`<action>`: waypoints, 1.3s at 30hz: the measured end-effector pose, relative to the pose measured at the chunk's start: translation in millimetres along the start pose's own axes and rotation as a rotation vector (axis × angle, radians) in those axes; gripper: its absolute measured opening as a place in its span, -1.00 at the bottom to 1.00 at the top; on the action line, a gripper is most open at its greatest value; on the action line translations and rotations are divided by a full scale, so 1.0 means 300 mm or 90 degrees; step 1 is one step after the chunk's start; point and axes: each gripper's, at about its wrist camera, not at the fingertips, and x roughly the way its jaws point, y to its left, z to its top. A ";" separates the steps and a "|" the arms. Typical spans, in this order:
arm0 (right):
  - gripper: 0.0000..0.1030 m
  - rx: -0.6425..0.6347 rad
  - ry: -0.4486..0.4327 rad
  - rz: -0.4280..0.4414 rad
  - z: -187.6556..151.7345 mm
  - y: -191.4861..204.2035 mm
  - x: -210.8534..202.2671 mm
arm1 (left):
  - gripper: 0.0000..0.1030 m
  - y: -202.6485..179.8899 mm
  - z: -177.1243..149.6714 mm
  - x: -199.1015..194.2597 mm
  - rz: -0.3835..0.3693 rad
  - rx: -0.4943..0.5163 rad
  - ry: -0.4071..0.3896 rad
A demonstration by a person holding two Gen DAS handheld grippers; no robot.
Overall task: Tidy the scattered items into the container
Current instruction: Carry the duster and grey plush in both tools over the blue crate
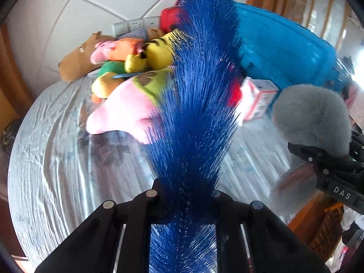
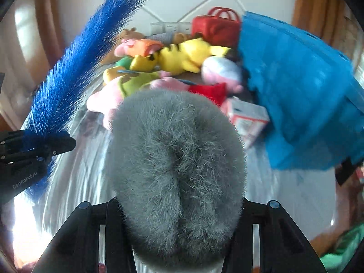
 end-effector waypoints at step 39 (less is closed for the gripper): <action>-0.18 0.085 -0.042 -0.067 -0.506 -0.844 -0.604 | -0.74 -1.131 -0.086 -0.169 -0.074 0.171 -0.007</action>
